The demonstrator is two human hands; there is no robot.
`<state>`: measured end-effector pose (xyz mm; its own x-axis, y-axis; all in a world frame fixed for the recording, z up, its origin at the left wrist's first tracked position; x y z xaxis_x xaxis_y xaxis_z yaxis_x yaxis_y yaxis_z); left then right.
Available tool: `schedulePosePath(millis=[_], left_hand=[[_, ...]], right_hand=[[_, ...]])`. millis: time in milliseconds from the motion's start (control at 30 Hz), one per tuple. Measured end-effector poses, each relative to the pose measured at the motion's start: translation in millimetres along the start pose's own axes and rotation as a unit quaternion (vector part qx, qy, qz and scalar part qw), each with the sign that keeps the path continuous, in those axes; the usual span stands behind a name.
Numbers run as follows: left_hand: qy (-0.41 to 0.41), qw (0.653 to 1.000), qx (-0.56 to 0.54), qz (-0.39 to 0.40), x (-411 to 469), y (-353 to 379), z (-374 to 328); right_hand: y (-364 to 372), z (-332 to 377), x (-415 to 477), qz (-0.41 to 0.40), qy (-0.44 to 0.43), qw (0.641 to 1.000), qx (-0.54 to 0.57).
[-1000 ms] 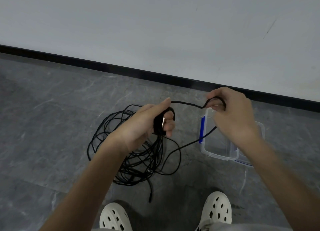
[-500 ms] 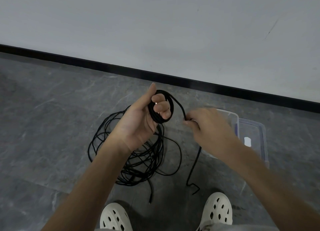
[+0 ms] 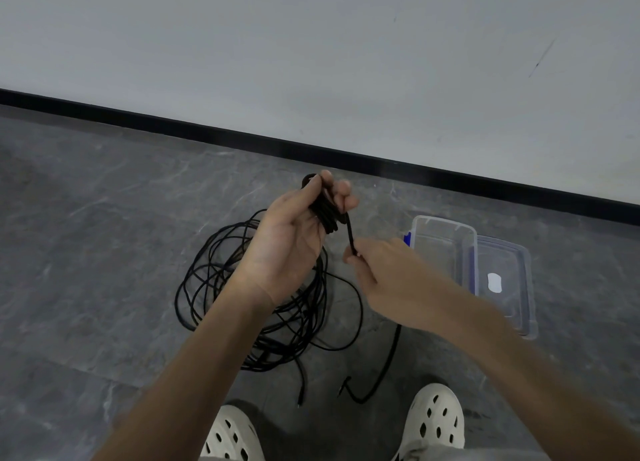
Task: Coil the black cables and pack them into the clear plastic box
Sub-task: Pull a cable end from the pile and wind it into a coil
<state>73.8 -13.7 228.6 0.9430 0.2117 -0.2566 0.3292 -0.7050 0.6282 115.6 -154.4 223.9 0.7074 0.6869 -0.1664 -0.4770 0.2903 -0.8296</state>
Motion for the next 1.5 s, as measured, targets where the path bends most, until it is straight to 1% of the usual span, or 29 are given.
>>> schedulePosePath(millis=[67, 133, 233, 300, 367, 500, 600, 667, 733, 800, 867, 967, 1067, 1133, 1200, 1267, 1300, 1367, 1433, 1500], left_hand=[[0.001, 1.0, -0.005, 0.002, 0.5, 0.4, -0.2], [-0.01, 1.0, -0.016, 0.013, -0.1, 0.7, -2.0], [-0.039, 0.997, -0.038, 0.047, -2.0, 1.4, -6.5], [-0.059, 0.995, -0.055, 0.065, -3.9, 2.3, -9.4], [-0.074, 0.992, -0.062, 0.077, -5.9, 3.4, -9.3], [-0.095, 0.99, -0.061, 0.084, -6.8, 4.3, -5.4], [-0.13, 0.979, -0.051, 0.147, -9.1, 6.9, -7.5], [-0.138, 0.976, -0.031, 0.163, -9.8, 7.9, -8.9], [-0.121, 0.983, -0.013, 0.14, -8.6, 7.4, -9.0], [-0.09, 0.991, -0.011, 0.1, -6.2, 6.0, -8.0], [-0.06, 0.996, -0.02, 0.059, -3.1, 1.7, -6.3], [-0.016, 0.999, -0.021, 0.034, -0.7, -0.7, -5.5], [0.046, 0.999, 0.016, -0.005, 1.7, 0.5, -4.9], [0.09, 0.993, 0.065, -0.028, 3.6, 0.7, -4.0], [0.133, 0.972, 0.187, -0.048, 3.8, 0.3, -2.1], [0.168, 0.93, 0.321, -0.064, 3.0, -1.1, 1.0], [0.183, 0.909, 0.369, -0.068, 3.0, -2.0, 2.9], [0.2, 0.877, 0.432, -0.07, 3.9, -3.9, 6.0], [0.208, 0.847, 0.483, -0.073, 5.0, -6.2, 7.7], [0.203, 0.828, 0.517, -0.075, 5.3, -6.6, 9.4]], right_hand=[[-0.2, 2.6, -0.4, -0.007, -0.018, 1.0, 0.009], [0.7, 4.2, -1.0, -0.006, -0.022, 1.0, -0.015], [-0.6, 2.1, -1.1, -0.029, -0.001, 0.996, -0.08], [-2.4, -2.6, -0.1, -0.043, 0.02, 0.994, -0.102], [-3.1, -5.4, 1.3, -0.039, 0.039, 0.993, -0.107], [-0.4, -4.4, 2.7, -0.014, 0.04, 0.994, -0.102], [-3.1, -8.8, 3.4, -0.019, 0.047, 0.993, -0.103], [-7.0, -12.7, 3.5, -0.034, 0.058, 0.992, -0.104], [-8.5, -14.0, 3.0, -0.043, 0.059, 0.992, -0.105], [-6.3, -11.3, 2.7, -0.032, 0.042, 0.994, -0.1], [-2.6, -6.3, 2.7, -0.009, 0.019, 0.999, -0.05], [1.6, -1.3, 2.4, 0.018, -0.011, 0.999, 0.038], [3.7, 0.2, -0.8, 0.049, -0.023, 0.995, 0.086], [5.0, 0.6, -3.4, 0.048, -0.034, 0.994, 0.096], [3.5, 4.1, -5.4, 0.039, -0.044, 0.994, 0.095], [-0.3, 7.7, -7.6, 0.025, -0.057, 0.993, 0.096], [-2.7, 8.6, -8.8, 0.016, -0.064, 0.993, 0.094], [-7.4, 8.5, -11.0, -0.003, -0.07, 0.993, 0.096], [-11.0, 8.7, -12.9, -0.023, -0.069, 0.99, 0.121], [-13.5, 10.8, -14.7, -0.034, -0.068, 0.987, 0.143]])
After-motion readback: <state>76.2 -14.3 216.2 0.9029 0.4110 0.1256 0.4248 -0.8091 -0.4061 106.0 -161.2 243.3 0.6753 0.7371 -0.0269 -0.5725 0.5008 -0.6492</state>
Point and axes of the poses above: each hand's wrist, its own x-axis towards the middle knuckle, its own y-axis out of the palm, z = x × y, the point moved 1 cm from there along x, towards the middle knuckle, and after that the axes turned 9 degrees about -z, right-handed, at the moved point
